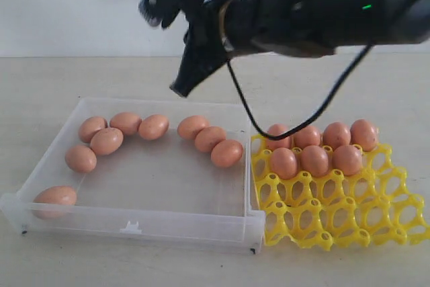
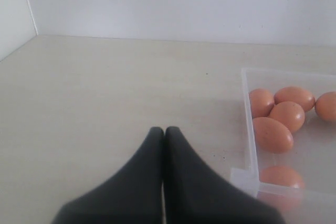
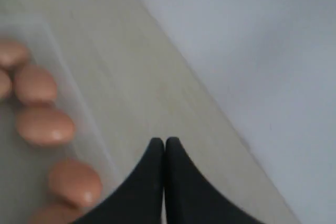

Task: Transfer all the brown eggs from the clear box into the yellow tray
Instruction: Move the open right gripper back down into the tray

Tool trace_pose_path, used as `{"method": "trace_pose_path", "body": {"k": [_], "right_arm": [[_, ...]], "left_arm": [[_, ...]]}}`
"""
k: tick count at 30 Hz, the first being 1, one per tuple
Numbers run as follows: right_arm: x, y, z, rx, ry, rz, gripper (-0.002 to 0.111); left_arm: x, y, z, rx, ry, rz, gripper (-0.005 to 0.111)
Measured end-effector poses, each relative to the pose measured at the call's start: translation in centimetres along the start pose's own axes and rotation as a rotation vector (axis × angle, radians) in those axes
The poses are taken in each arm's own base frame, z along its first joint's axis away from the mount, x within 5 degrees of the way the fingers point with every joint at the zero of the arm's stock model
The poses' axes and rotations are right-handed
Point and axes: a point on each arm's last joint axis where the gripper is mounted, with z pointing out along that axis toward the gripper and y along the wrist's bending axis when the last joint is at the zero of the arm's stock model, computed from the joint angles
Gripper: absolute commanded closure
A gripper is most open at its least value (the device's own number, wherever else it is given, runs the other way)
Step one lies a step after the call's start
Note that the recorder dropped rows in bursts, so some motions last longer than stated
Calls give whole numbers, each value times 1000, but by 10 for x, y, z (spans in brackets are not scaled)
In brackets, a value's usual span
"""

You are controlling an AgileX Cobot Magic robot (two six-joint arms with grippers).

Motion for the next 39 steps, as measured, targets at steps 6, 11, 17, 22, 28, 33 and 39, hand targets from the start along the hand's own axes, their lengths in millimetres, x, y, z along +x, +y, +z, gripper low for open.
{"method": "trace_pose_path", "body": {"k": [6,11,17,22,28,33,39], "right_arm": [[31,29,37,-55,580,-184,108],[24,44,34,-297,531,-363,80],[32,60,44,-442,496,-520,49],[50,75,70,-438,505,-517,49],[57,74,82,-321,529,-465,49],[64,77,89,-316,538,-488,49],[72,77,99,-306,520,-454,70]], "left_arm": [[0,0,0,0,0,0,111],[0,0,0,0,0,0,111],[0,0,0,0,0,0,111],[0,0,0,0,0,0,111],[0,0,0,0,0,0,111],[0,0,0,0,0,0,111],[0,0,0,0,0,0,111]]}}
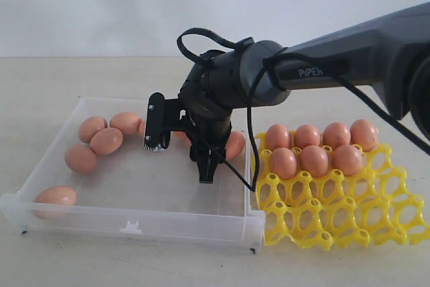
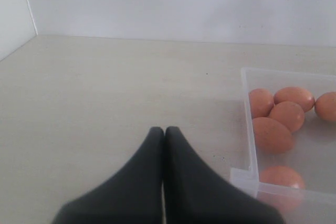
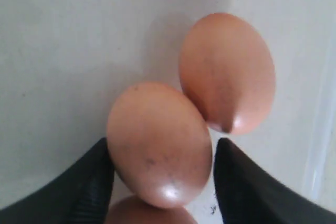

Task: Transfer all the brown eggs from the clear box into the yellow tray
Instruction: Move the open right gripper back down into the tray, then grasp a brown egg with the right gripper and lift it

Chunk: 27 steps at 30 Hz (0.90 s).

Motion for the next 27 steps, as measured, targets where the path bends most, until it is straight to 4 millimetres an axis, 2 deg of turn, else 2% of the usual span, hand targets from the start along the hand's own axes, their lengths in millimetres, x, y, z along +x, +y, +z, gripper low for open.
{"method": "trace_pose_path", "body": {"k": [1,3,4,8,11,15,19,23,27], "right_arm": [[0,0,1,0,-5,9,79],[-1,-1,1,4,-20,19,103],[-2,-1,1,5,-25,23,108],[-4,-2,-2,6,-46,48,108],[-6,-5,-11,5,-81,97,108],[-16,-12,-38,-42,-213,287,108],[-25,-11,-67,-114,-435,504,108],[-13,-3,-81,-67,-587,691,109],[17,6,-93,43,-611,858,109]], "left_arm": [[0,0,0,0,0,0,111],[0,0,0,0,0,0,111],[0,0,0,0,0,0,111],[0,0,0,0,0,0,111],[0,0,0,0,0,0,111],[0,0,0,0,0,0,111],[0,0,0,0,0,0,111],[0,0,0,0,0,0,111],[0,0,0,0,0,0,111]]}}
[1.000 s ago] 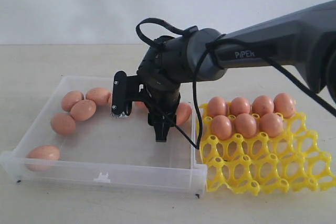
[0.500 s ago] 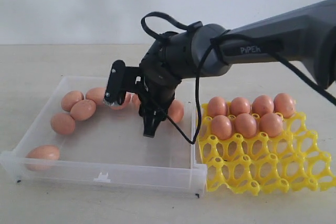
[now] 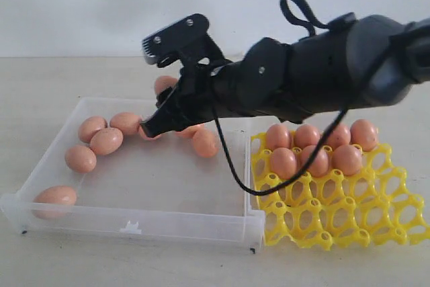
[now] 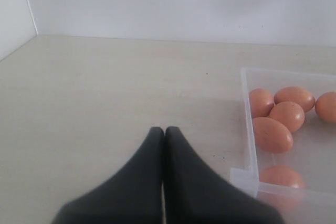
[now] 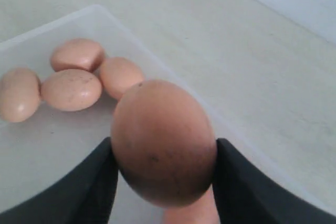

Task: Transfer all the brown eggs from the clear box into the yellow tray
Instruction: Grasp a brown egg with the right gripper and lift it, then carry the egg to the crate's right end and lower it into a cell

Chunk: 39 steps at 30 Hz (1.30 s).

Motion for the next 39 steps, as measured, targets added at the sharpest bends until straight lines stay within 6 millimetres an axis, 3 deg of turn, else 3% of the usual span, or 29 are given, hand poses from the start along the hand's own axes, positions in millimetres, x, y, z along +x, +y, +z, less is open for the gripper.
{"method": "trace_pose_path", "body": {"k": [3,8,15,18,22,26,28,30,33,36,39], "right_arm": [[7,-8,-16,79,-48,16,109],[10,-23,-26,244,-171,51,109],[-7,-45,-35,399,-564,436,109],[-6,-49,-26,294,-686,571,109],[-3,-55,0,-41,-730,566,109],[5,-67,0,-251,-737,559,109],[13,-80,-13,-262,-759,589,109],[36,-101,-39,-201,-745,649,109],[85,-122,-95,-46,-678,708,109],[110,-124,-142,-13,-637,625,109],[124,-119,-156,-14,-478,529,109]], "left_arm": [[0,0,0,0,0,0,111],[0,0,0,0,0,0,111],[0,0,0,0,0,0,111],[0,0,0,0,0,0,111],[0,0,0,0,0,0,111],[0,0,0,0,0,0,111],[0,0,0,0,0,0,111],[0,0,0,0,0,0,111],[0,0,0,0,0,0,111],[0,0,0,0,0,0,111],[0,0,0,0,0,0,111]]}}
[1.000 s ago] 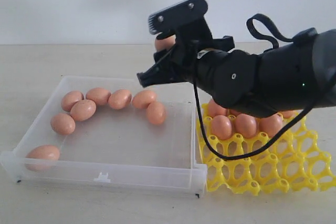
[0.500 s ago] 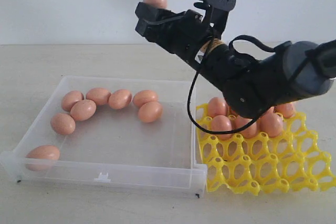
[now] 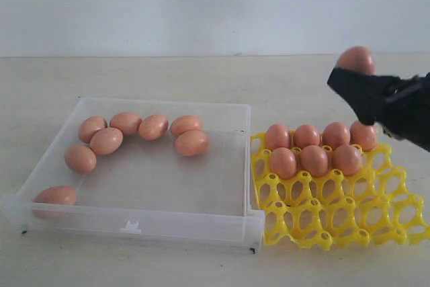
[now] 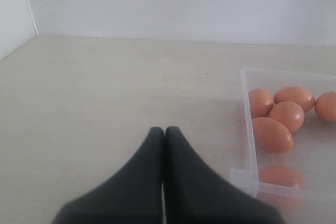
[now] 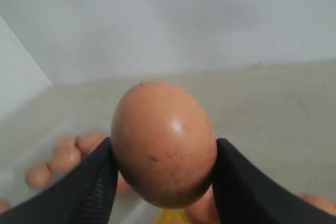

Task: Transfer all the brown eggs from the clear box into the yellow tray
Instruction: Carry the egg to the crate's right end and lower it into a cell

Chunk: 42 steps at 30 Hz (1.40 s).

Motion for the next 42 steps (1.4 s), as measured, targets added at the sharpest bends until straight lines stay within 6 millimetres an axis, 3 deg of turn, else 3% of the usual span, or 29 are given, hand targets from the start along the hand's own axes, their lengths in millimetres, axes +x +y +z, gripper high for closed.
{"method": "trace_pose_path", "body": {"k": [4,9,13,16,20,24,34,42], "right_arm": [[27,-7,-9,91,321,-125,109],[24,-15,-15,212,191,-89,109],[35,-14,-34,282,73,-82,109],[47,-15,-46,342,104,-82,109],[48,-20,-49,404,108,-91,109],[45,-30,-44,485,156,-69,109],[43,-51,-9,437,262,-73,109],[50,-52,-9,438,336,-69,109]], "left_arm": [[0,0,0,0,0,0,111],[0,0,0,0,0,0,111],[0,0,0,0,0,0,111],[0,0,0,0,0,0,111],[0,0,0,0,0,0,111],[0,0,0,0,0,0,111],[0,0,0,0,0,0,111],[0,0,0,0,0,0,111]]}}
